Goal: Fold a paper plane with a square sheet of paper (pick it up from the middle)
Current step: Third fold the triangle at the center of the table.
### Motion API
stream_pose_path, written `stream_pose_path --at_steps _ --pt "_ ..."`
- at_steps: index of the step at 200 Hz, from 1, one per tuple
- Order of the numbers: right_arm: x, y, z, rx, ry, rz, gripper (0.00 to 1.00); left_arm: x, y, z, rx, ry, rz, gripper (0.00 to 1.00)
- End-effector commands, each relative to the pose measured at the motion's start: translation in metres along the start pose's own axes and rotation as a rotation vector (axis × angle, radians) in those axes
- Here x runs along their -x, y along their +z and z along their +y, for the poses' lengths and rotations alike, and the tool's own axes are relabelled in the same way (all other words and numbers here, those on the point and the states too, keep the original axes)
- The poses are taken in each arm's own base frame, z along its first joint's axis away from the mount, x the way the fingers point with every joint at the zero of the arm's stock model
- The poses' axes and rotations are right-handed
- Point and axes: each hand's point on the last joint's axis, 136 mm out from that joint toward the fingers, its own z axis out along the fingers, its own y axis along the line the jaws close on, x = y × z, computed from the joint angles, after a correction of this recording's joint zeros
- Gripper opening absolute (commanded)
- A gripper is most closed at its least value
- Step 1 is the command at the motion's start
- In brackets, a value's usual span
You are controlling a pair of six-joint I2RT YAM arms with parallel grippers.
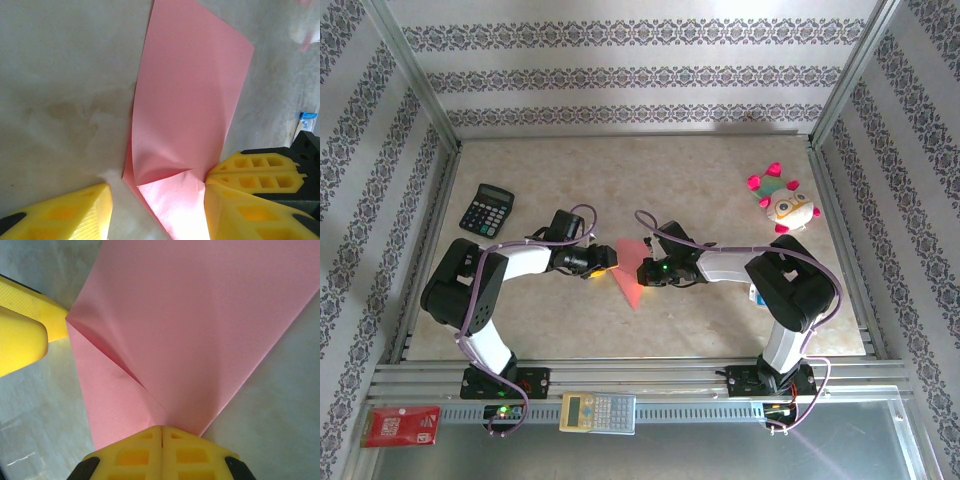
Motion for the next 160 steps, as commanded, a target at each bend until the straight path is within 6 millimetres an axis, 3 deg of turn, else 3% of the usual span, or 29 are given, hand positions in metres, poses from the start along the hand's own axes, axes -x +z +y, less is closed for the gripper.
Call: stream_pose_path --at_steps 1,94,160 --pt "-0.007 0.004 -0.018 -0.04 0.009 0.025 0.0 -0.002 0.008 -0.01 -0.036 0.018 0.032 0.52" --pt "-0.011 0.006 -0.021 -0.042 0.015 0.037 0.0 0.003 0.009 -0.018 -0.068 0.02 0.022 0.43" --pt "-0.003 0.005 -0.019 -0.03 -0.006 0.039 0.0 0.002 0.009 -0.015 -0.057 0.017 0.021 0.24"
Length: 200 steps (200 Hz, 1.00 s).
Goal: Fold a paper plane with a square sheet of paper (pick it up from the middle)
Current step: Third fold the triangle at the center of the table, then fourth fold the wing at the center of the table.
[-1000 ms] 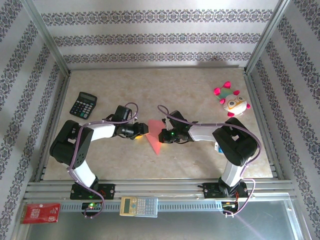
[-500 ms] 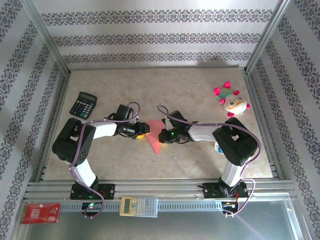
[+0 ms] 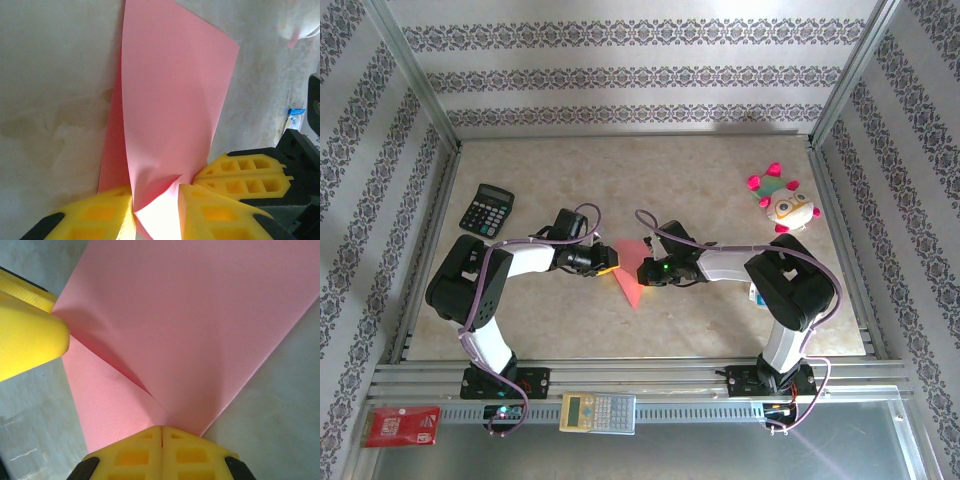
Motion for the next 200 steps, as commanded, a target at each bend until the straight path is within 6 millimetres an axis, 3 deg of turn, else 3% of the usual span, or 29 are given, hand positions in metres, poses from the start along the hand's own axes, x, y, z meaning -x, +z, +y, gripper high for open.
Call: stream_pose_path --at_steps 1,88,133,162,200 --pt "-0.004 0.005 -0.017 -0.048 -0.002 0.034 0.0 0.0 0.002 -0.006 -0.017 0.016 0.004 0.24" --pt "0.007 0.0 -0.005 -0.009 -0.115 0.099 0.08 -0.012 0.005 0.0 0.017 -0.073 -0.002 0.09" --pt "0.019 -0.037 0.006 -0.088 -0.261 0.068 0.18 -0.025 0.006 -0.013 0.032 -0.201 -0.091 0.01" --pt "0.007 -0.057 0.011 -0.158 -0.295 0.001 0.23 -0.031 0.001 -0.013 0.055 -0.293 -0.149 0.0" --pt "-0.016 -0.053 0.029 -0.215 -0.343 -0.075 0.31 -0.031 -0.003 -0.019 0.02 -0.407 -0.192 0.0"
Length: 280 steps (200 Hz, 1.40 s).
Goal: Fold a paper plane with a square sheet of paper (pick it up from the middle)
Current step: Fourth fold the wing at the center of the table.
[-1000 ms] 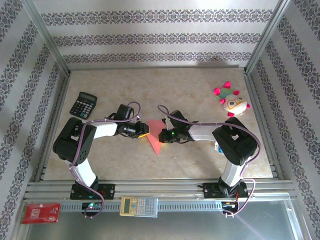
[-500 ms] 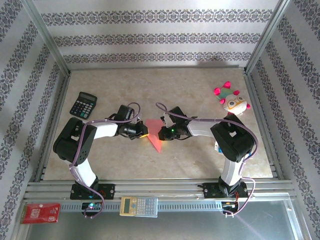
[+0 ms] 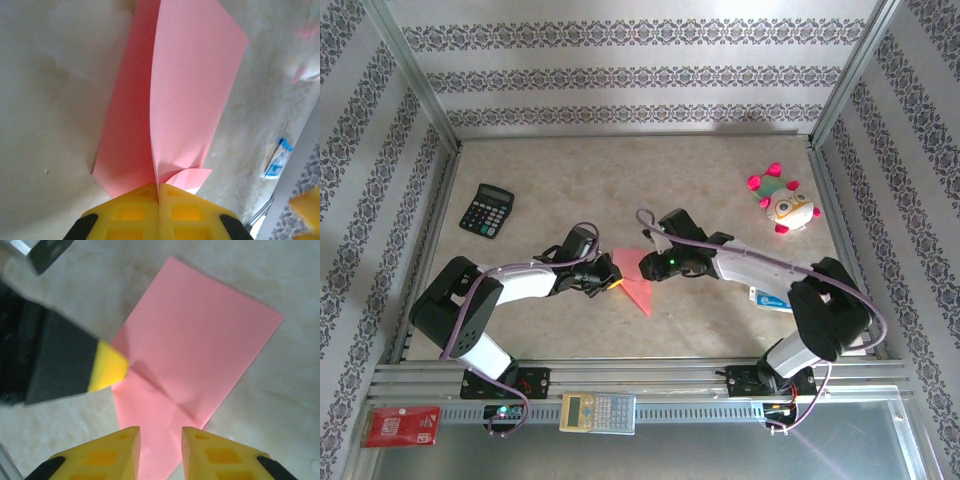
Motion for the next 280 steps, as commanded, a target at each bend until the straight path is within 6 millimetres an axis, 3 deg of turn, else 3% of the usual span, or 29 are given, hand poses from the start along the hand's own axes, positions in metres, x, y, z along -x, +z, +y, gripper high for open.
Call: stream_pose_path --at_steps 1,32,101,188,280 --pt "-0.019 0.008 0.0 -0.103 -0.015 -0.008 0.32 0.007 -0.004 -0.009 -0.042 -0.122 -0.069 0.0" --pt "-0.027 0.019 0.012 -0.19 -0.082 -0.056 0.39 0.007 -0.006 -0.008 -0.061 -0.186 -0.086 0.0" --pt "-0.033 0.037 0.013 -0.379 -0.238 -0.086 0.42 0.003 -0.003 -0.009 -0.056 -0.213 -0.051 0.0" --pt "-0.029 0.055 0.012 -0.488 -0.327 -0.084 0.39 -0.002 -0.003 -0.01 -0.047 -0.198 -0.019 0.0" --pt "-0.029 0.053 0.004 -0.551 -0.359 -0.073 0.33 -0.003 -0.004 -0.011 -0.034 -0.176 -0.009 0.0"
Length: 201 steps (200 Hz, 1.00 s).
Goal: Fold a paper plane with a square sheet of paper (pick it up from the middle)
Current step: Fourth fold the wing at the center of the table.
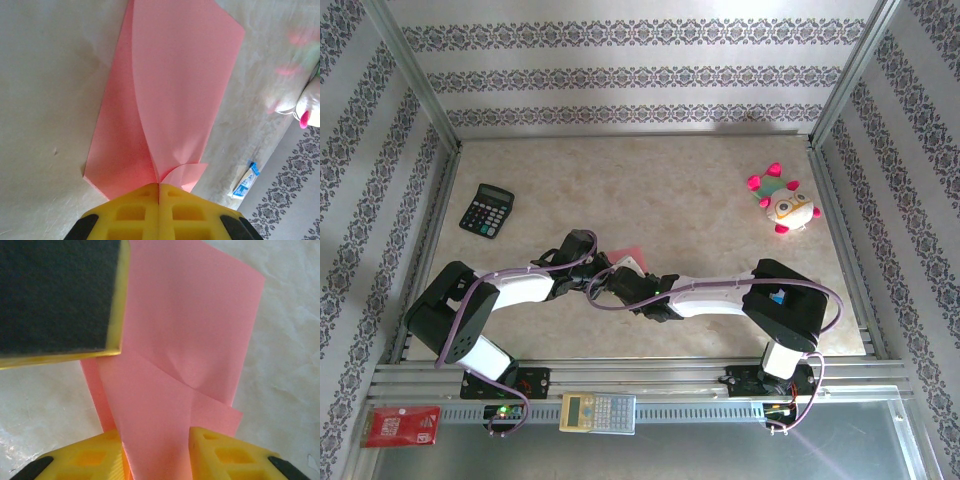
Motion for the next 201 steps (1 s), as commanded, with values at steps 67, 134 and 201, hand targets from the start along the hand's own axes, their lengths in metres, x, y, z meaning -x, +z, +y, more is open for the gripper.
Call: stream_pose_path --at_steps 67,134,201 --pt "-0.001 0.002 -0.004 -0.048 -0.031 -0.001 0.22 -0.005 0.0 -0.007 0.007 0.026 0.023 0.0" --pt "0.0 0.002 -0.006 -0.052 -0.033 -0.036 0.04 -0.002 -0.004 -0.008 0.009 0.052 0.003 0.03" --pt "0.006 -0.008 0.003 0.111 0.006 -0.148 0.0 0.028 -0.056 -0.018 0.015 0.141 -0.151 0.39"
